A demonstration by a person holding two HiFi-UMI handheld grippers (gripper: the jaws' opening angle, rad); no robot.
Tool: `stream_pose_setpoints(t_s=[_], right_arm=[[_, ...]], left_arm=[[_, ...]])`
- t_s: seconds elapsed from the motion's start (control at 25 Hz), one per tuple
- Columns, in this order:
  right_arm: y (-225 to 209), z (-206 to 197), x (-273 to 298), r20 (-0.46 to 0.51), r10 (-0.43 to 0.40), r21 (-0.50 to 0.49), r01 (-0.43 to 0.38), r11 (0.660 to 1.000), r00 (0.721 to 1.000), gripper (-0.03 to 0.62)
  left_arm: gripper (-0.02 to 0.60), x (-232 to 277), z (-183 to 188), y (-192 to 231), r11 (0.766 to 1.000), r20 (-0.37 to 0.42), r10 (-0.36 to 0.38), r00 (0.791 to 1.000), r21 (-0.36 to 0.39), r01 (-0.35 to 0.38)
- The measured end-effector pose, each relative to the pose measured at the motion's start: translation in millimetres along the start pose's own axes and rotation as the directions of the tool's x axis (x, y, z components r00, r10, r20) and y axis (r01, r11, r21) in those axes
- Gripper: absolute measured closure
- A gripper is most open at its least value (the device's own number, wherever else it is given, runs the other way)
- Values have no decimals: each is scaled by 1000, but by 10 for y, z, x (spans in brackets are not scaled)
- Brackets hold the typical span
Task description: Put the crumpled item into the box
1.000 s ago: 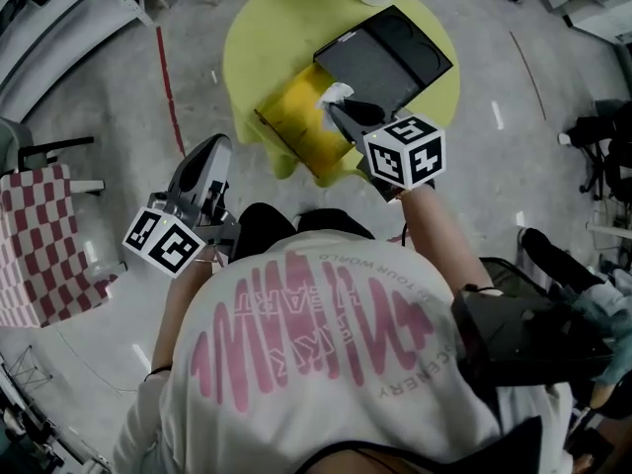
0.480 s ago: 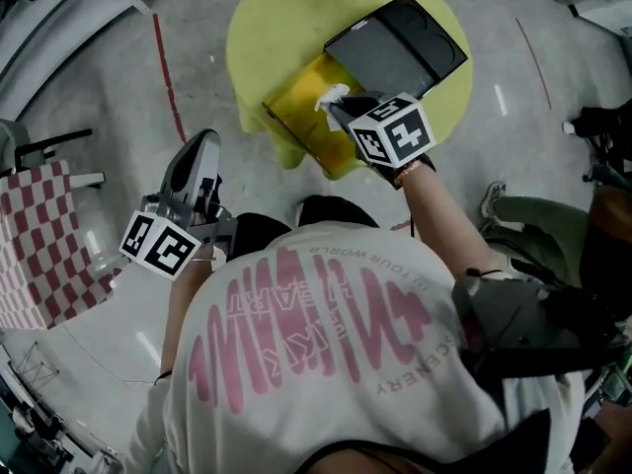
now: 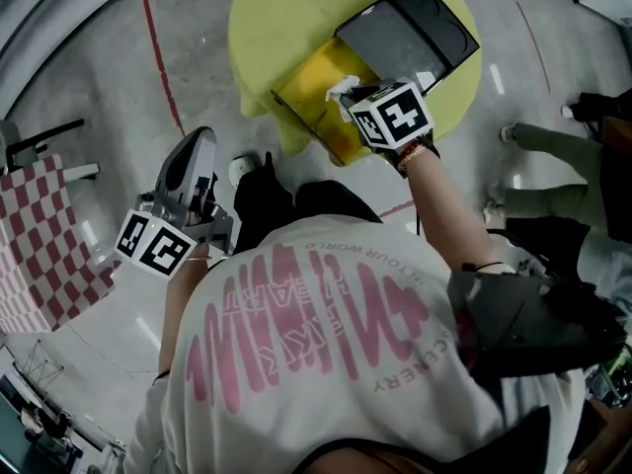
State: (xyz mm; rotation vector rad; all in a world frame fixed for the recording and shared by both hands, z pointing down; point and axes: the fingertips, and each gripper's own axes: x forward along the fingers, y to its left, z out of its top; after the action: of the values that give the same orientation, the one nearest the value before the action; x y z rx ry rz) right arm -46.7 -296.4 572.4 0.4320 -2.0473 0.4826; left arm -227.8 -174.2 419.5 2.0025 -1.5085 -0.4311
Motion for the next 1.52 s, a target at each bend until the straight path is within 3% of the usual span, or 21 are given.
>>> stream_pose_setpoints(t_s=[0.28, 0.52, 1.2, 1.52], right_arm=[[-31, 58, 106, -24, -42, 113, 44, 993, 999, 557], [-68, 34, 180, -72, -87, 169, 98, 981, 994, 556], [-117, -4, 235, -110, -89, 202, 110, 973, 990, 537], [-108, -25, 282, -140, -109, 160, 131, 978, 984, 536]], left_arm=[[574, 278, 11, 228, 992, -143, -124, 982, -33, 120], [574, 492, 190, 384, 982, -181, -191, 965, -44, 186], [574, 558, 251, 537, 978, -202, -208, 957, -46, 203], [574, 470, 185, 546, 979, -213, -202, 956, -51, 195]])
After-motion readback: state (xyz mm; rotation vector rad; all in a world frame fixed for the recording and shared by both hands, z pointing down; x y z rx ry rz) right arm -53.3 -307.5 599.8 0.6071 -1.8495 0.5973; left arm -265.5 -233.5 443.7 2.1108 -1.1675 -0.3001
